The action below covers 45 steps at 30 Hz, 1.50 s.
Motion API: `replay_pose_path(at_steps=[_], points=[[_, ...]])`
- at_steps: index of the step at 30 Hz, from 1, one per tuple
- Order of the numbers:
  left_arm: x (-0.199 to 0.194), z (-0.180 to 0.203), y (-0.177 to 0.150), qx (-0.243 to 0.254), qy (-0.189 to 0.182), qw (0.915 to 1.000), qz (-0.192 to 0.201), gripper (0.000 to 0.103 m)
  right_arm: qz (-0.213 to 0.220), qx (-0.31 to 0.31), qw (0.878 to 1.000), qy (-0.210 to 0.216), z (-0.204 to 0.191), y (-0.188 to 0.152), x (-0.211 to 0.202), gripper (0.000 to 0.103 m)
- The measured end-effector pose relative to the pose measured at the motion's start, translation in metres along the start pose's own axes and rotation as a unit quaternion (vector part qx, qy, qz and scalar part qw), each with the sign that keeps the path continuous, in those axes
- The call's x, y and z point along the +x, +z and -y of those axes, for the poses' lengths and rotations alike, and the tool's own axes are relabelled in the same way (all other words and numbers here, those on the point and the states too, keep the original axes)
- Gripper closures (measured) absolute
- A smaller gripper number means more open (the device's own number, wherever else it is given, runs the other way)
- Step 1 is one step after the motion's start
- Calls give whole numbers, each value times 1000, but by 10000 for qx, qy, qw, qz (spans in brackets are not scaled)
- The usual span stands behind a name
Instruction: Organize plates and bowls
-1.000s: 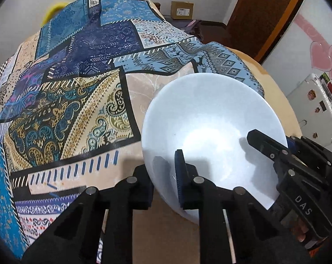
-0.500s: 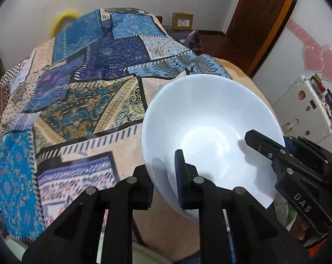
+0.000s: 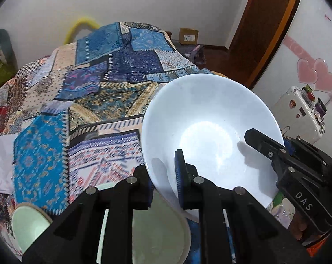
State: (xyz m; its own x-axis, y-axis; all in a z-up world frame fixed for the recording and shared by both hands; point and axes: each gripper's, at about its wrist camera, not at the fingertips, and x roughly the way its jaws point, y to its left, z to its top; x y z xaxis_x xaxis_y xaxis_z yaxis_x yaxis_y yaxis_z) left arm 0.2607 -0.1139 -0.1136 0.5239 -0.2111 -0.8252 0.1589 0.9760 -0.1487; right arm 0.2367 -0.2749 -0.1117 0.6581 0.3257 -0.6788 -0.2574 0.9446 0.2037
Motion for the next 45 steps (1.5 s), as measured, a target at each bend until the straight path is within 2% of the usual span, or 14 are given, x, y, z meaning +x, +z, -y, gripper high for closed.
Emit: replay_pose_path(at_steps=[12,26,35,45], points=[[-65,-41,-39,-234,230,9991,268,87,110,-240,9993,280,-60,-16,-16,84],[-109,-108,-90,-732,612,9949,339,87,49,-567,9947,861,-128,-35,-6,84],[-122,-148,-119,-1014,925,9902,256,86,-130,-806,9887,1260,-170,-48,11,84],[-117,-190,-141,-1320,1053,9856,98,87,-426,-955,9831,1503,-205,-59,34,84]])
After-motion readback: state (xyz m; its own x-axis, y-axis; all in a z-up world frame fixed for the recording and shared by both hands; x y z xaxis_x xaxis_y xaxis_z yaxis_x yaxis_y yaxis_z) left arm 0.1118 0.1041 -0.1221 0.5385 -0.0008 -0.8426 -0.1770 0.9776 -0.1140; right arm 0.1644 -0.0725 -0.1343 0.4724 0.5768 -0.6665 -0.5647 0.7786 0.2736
